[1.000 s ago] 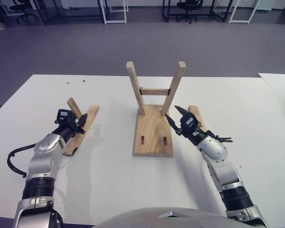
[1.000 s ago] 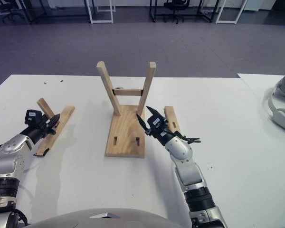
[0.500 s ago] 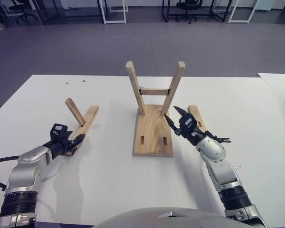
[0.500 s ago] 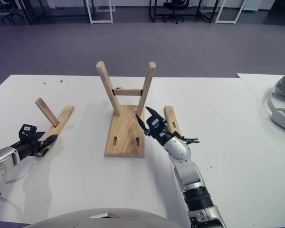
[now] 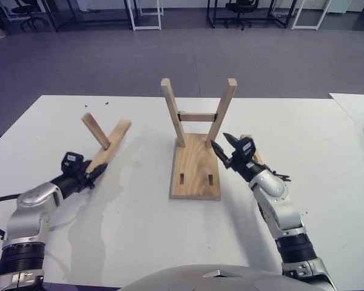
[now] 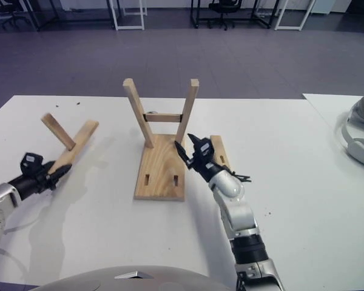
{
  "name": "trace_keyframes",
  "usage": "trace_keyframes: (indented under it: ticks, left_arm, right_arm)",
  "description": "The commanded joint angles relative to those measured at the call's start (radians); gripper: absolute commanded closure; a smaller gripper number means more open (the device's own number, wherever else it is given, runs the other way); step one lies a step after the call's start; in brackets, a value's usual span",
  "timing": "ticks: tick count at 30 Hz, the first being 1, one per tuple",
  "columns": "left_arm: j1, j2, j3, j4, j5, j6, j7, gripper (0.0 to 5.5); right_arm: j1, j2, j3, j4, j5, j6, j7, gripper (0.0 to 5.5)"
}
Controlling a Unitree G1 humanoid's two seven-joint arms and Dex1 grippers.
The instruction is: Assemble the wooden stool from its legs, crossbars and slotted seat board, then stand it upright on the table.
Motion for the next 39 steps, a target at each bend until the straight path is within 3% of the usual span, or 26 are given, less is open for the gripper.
trace_keyframes:
  ticks: [1, 5, 8, 13, 21, 23, 28, 31, 34, 39]
  left_arm:
    - [-0.110, -0.026, 0.078, -0.155, -0.145, -0.008, -0.007, 3.49]
    - [-0.206, -0.027, 0.014, -0.320, -0.173, 0.035, 0.037, 3.49]
    - [-0.242, -0.029, -0.043, -0.392, -0.170, 0.060, 0.050, 3.49]
    - [-0.239, -0.032, -0.150, -0.444, -0.138, 0.068, 0.030, 3.49]
    - [-0.233, -0.028, -0.218, -0.449, -0.101, 0.041, 0.002, 3.49]
    - [-0.229, -0.021, -0.228, -0.444, -0.083, 0.029, -0.018, 3.49]
    - [-0.211, -0.014, -0.253, -0.452, -0.057, 0.025, -0.054, 3.49]
    - [-0.180, -0.016, -0.294, -0.486, -0.045, 0.048, -0.057, 3.49]
    - [-0.115, -0.042, -0.351, -0.492, 0.015, 0.051, -0.010, 2.64]
    - [0.053, -0.049, -0.354, -0.368, 0.181, 0.002, 0.114, 1.88]
  right_arm:
    - [-0.191, 0.063, -0.084, -0.150, 0.349, 0.270, -0.028, 2.98]
    - [-0.453, 0.130, -0.147, -0.121, 0.574, 0.444, -0.160, 2.98]
    - [-0.542, 0.188, -0.176, -0.066, 0.663, 0.498, -0.247, 2.98]
    - [-0.573, 0.244, -0.233, -0.026, 0.761, 0.517, -0.355, 2.98]
    - [-0.554, 0.238, -0.248, -0.013, 0.787, 0.528, -0.414, 2.98]
    - [-0.542, 0.231, -0.263, -0.017, 0.811, 0.544, -0.434, 3.32]
    - [-0.472, 0.198, -0.314, -0.047, 0.908, 0.601, -0.509, 4.27]
    - [-0.377, 0.179, -0.327, -0.113, 0.956, 0.623, -0.563, 4.35]
    - [-0.174, 0.134, -0.346, -0.293, 0.932, 0.599, -0.592, 4.48]
    - [0.139, 0.068, -0.441, -0.510, 0.858, 0.526, -0.668, 4.48]
